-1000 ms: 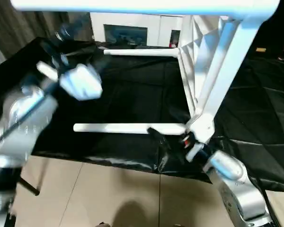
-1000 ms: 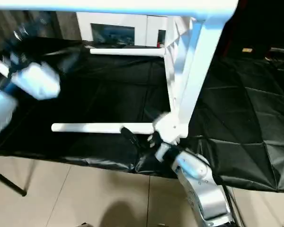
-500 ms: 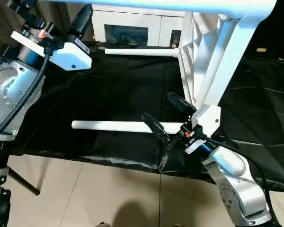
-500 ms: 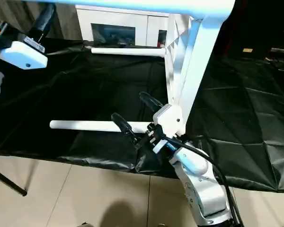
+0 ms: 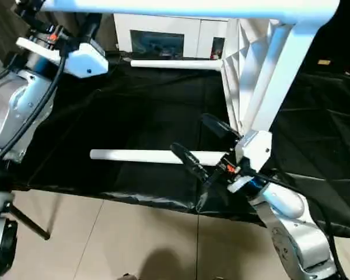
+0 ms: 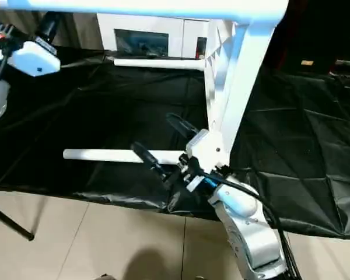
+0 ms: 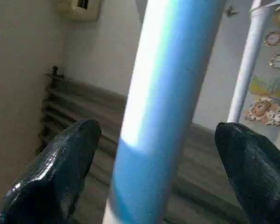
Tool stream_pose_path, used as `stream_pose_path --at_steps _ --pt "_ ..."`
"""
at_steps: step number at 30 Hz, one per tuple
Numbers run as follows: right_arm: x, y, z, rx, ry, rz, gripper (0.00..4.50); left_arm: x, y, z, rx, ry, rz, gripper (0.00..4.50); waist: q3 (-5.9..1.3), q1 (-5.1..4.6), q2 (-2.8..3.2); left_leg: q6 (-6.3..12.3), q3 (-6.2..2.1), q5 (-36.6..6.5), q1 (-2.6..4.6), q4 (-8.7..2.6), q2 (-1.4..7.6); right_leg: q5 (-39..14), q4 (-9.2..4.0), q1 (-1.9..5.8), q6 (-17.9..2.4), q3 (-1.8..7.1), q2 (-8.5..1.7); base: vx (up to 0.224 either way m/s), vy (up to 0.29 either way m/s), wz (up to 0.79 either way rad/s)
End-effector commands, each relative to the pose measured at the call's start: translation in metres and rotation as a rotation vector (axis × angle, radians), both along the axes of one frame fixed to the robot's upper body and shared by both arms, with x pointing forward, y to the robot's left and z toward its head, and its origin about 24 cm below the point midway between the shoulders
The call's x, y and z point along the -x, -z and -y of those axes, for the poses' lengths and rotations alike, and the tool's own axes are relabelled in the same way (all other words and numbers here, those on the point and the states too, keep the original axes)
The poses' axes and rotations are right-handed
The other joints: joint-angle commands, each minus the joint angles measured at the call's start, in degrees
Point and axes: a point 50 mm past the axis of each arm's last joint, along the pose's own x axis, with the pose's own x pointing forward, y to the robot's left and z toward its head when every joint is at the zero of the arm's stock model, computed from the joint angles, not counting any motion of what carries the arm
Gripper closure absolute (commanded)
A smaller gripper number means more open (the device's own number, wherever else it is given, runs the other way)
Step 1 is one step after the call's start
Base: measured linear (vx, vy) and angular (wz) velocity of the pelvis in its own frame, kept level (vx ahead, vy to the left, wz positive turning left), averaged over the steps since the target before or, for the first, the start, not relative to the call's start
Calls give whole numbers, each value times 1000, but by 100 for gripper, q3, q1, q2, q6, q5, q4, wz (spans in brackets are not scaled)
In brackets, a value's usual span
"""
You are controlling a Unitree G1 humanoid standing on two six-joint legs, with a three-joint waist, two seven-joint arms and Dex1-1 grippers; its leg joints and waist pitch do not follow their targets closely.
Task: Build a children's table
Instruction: Flip table
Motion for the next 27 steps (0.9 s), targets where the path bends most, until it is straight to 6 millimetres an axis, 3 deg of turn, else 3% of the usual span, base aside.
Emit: stream_pose_path --at_steps 1,3,5,14,27 --pt "5 -4 -4 5 -45 12 0 -2 -7 3 -17 16 18 31 -372 14 131 -282 -101 -1583 73 -479 140 -621 -320 209 -1013 200 -253 0 0 0" --pt "5 -4 -5 4 -41 16 0 -4 -7 4 -11 23 4 64 -375 20 124 -292 -99 -1619 81 -477 143 -645 -321 206 -1021 203 -262 0 0 0" --pt "4 -4 -5 0 -35 18 0 -4 -7 4 -4 34 6 64 -371 28 132 -303 -99 -1606 75 -477 141 -654 -323 205 -1028 204 -263 0 0 0" --pt "5 -7 -5 -9 -36 25 0 -7 -5 5 6 56 -19 158 -369 34 127 -333 -102 -1705 82 -486 147 -760 -331 199 -1015 206 -270 0 0 0" --pt "7 -5 -7 -10 -54 21 0 -13 -4 2 46 44 -91 255 -359 47 140 -371 -106 -1789 87 -499 153 -881 -342 186 -1004 209 -275 0 0 0"
